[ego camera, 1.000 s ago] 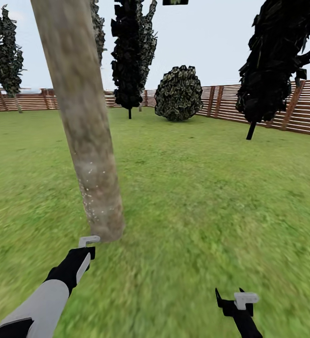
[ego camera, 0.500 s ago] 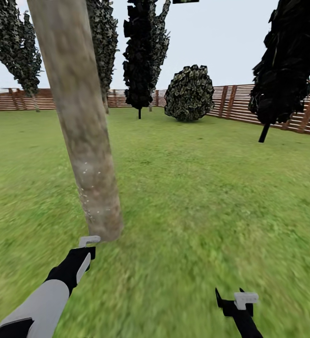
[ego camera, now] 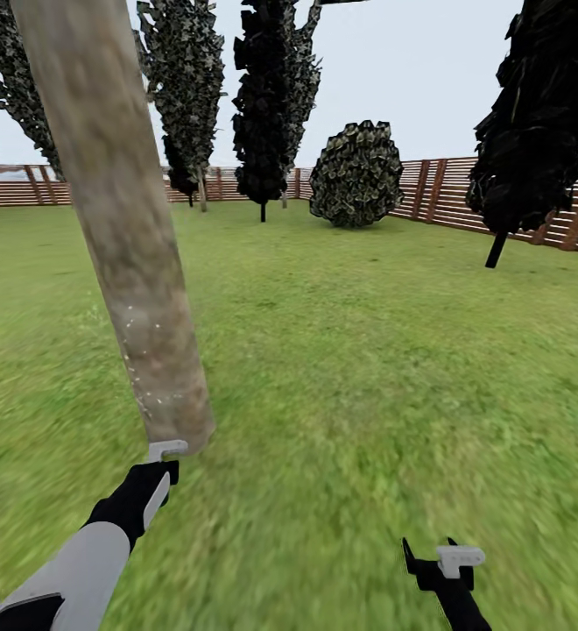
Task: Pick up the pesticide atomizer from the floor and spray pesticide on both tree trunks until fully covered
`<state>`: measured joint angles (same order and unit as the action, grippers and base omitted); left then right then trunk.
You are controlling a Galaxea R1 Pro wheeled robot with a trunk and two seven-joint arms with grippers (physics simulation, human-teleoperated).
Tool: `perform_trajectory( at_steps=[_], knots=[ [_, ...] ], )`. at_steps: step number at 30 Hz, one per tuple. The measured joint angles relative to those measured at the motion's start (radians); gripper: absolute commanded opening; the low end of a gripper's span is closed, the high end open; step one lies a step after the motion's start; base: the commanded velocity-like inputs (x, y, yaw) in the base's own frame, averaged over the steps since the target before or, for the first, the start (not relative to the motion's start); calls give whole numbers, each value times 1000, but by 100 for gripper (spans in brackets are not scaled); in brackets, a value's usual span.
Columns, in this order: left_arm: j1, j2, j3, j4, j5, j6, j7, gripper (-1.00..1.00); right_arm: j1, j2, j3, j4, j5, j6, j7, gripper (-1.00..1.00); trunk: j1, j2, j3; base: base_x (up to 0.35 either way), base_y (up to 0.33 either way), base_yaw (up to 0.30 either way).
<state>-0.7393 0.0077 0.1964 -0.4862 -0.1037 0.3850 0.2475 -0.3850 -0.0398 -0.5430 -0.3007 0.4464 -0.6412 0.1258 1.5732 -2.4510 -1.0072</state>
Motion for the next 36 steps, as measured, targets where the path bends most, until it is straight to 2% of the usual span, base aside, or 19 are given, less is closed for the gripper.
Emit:
perform_trajectory(
  at_steps=[7,32,36],
  knots=[
    [0,1,0,-1,0,0,1,-100,0,2,0,0,0,0,0,100,0,0,0,41,-270,52],
    [0,2,1,0,0,0,2,-100,0,4,0,0,0,0,0,100,0,0,0,10,-273,275],
    [0,2,1,0,0,0,3,-100,0,3,0,0,0,0,0,100,0,0,0,104,-273,105]
  ],
)
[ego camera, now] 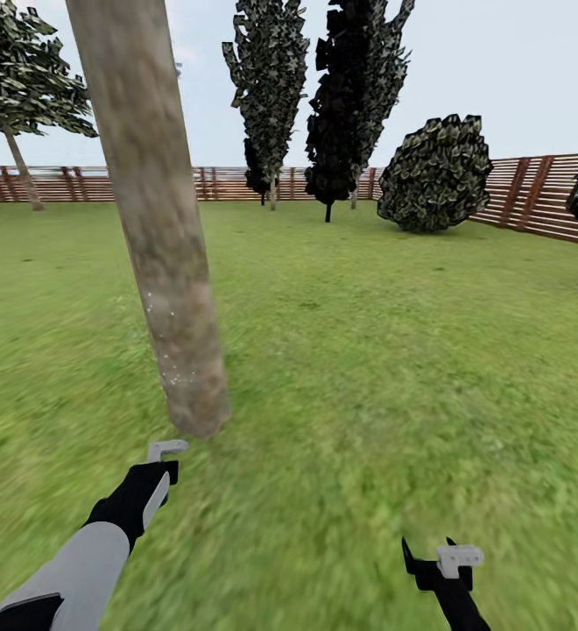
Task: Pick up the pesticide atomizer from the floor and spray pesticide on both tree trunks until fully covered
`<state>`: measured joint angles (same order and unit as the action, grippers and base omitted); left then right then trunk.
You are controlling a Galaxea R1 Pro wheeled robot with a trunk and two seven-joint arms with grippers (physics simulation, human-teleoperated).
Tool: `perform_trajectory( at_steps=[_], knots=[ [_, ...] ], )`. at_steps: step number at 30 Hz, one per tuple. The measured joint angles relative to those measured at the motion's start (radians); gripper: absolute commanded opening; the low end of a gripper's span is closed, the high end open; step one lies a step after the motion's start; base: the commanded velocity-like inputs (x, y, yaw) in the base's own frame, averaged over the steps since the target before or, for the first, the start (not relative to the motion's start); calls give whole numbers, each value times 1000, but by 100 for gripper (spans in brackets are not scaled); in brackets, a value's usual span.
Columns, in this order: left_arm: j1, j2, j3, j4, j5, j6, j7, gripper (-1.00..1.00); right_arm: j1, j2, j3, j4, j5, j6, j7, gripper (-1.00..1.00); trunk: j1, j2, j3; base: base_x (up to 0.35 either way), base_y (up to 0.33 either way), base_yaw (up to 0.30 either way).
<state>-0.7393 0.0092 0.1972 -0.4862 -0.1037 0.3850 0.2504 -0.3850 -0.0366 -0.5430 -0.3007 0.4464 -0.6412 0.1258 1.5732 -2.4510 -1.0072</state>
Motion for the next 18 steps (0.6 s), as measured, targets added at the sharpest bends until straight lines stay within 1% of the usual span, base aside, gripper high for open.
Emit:
perform_trajectory(
  at_steps=[13,15,18],
  knots=[
    [0,0,0,0,0,0,0,-100,0,1,0,0,0,0,0,100,0,0,0,125,-273,5],
    [0,0,0,0,0,0,0,-100,0,1,0,0,0,0,0,100,0,0,0,126,-273,79],
    [0,0,0,0,0,1,0,-100,0,1,0,0,0,0,0,100,0,0,0,126,-273,177]
  ],
)
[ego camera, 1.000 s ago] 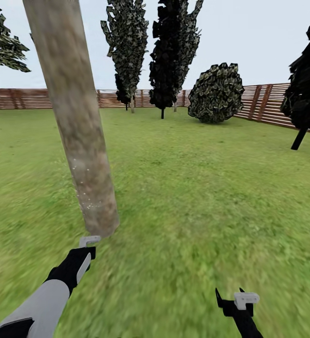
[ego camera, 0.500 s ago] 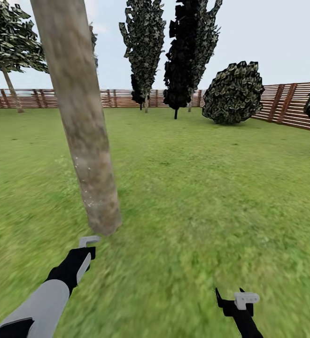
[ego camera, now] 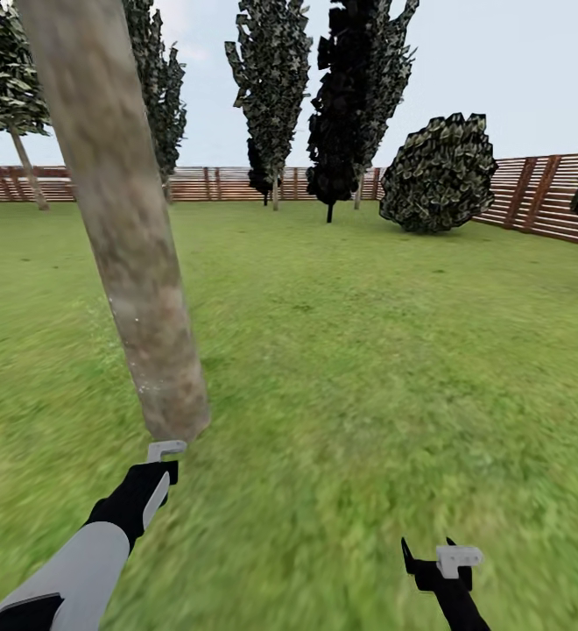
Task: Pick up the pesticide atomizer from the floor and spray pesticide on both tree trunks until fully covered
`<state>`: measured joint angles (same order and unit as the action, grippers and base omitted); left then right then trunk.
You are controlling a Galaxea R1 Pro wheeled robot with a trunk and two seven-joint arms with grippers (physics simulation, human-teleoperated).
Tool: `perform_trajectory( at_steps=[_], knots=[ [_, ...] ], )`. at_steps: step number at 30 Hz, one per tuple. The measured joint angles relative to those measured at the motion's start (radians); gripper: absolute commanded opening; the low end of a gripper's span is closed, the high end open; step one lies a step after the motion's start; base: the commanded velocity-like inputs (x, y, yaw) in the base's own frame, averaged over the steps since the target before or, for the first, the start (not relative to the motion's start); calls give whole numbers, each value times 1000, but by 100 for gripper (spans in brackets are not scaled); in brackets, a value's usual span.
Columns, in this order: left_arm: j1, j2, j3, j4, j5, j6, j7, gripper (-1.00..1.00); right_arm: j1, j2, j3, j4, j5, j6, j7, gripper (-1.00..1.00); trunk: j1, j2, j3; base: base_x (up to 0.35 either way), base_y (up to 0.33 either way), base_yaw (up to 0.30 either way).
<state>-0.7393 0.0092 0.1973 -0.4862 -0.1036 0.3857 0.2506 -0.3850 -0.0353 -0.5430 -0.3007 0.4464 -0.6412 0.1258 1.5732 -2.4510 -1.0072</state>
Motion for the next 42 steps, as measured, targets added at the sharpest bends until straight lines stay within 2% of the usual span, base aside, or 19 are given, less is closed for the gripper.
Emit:
perform_trajectory(
  at_steps=[42],
  knots=[
    [0,0,0,0,0,-1,0,-100,0,0,0,0,0,0,0,100,0,0,0,117,-273,275]
  ],
)
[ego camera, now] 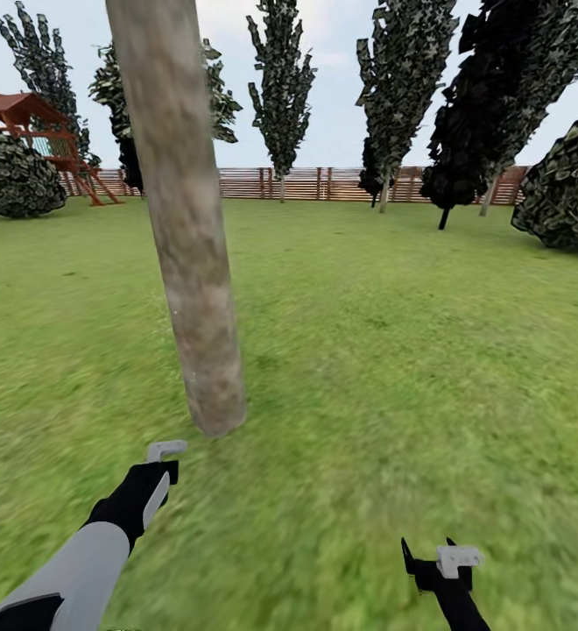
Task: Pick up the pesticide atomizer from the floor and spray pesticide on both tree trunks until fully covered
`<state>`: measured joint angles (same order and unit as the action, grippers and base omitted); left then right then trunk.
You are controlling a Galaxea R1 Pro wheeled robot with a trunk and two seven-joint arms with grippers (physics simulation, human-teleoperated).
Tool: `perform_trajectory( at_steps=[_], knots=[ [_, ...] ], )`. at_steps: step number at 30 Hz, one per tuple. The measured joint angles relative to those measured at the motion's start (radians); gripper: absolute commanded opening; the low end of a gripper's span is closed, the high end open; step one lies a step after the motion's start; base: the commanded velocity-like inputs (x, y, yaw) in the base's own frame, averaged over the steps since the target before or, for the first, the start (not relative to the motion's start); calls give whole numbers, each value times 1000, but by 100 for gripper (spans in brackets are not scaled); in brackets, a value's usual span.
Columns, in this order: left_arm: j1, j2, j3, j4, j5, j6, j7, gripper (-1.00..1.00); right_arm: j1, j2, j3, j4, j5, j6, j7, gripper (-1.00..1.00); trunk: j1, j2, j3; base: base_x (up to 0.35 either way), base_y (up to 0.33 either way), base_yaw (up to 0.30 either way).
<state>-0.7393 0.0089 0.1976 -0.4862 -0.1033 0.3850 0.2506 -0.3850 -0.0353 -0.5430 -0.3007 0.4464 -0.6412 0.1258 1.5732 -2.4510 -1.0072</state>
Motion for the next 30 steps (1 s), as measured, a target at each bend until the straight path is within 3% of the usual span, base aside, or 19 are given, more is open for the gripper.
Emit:
perform_trajectory(
  at_steps=[10,18,23,30],
  knots=[
    [0,0,0,-1,1,0,0,-100,0,0,0,0,0,0,0,100,0,0,0,107,-273,267],
    [-1,-1,-4,-9,0,2,-13,-100,0,0,0,-1,0,0,0,100,0,0,0,31,-100,14],
    [-16,-2,-67,-14,2,16,-19,-100,0,-1,0,-1,0,0,0,100,0,0,0,0,-1,-202],
    [-108,-47,-79,-12,4,105,-23,-100,0,-2,0,-2,0,0,-1,100,0,0,0,0,0,-14]
  ],
)
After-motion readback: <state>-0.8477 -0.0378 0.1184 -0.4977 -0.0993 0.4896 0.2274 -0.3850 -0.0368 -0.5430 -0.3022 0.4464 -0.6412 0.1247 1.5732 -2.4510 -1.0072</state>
